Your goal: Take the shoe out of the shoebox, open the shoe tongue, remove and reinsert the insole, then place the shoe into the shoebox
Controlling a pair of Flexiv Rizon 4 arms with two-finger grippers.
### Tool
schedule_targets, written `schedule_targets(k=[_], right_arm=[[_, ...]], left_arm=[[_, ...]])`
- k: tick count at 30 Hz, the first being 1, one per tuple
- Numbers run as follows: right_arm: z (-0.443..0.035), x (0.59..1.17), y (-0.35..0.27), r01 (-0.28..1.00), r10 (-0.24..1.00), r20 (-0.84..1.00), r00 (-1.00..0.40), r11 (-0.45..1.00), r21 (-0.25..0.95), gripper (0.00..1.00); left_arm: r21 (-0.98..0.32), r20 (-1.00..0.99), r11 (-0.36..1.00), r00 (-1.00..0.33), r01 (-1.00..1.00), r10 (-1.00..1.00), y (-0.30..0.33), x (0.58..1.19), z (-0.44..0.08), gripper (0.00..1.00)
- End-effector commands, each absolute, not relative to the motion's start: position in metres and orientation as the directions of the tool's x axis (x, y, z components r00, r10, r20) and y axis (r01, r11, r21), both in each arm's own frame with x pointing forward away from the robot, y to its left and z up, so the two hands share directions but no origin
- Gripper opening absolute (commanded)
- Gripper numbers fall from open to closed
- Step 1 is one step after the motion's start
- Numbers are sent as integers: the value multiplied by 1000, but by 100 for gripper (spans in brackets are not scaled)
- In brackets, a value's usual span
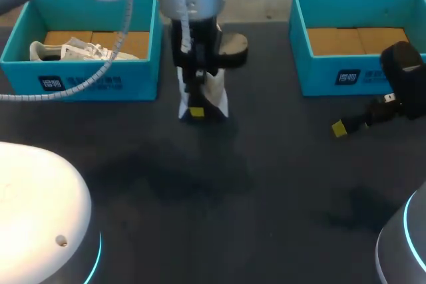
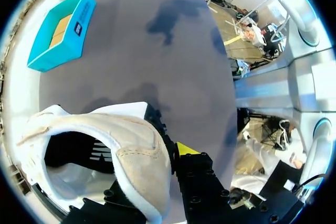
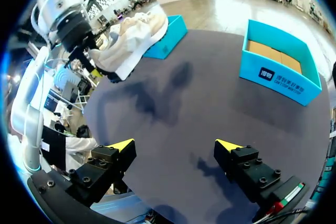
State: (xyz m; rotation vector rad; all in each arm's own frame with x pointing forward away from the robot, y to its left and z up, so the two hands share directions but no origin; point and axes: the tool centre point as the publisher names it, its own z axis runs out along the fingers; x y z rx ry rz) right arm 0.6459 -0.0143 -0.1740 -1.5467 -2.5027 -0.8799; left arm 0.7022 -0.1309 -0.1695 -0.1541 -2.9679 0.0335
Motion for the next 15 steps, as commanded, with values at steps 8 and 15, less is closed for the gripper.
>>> schedule_targets(k=[8,15], right_arm=[[-175,644,-15,840,800,345,-490,327,433,100],[-175,644,-15,840,800,345,-490,327,433,100]], left_arm=[[4,170,990,-976,141,138,-80,756,-166,0],[21,164,984,-971,179,173,-53,790,-167,0]])
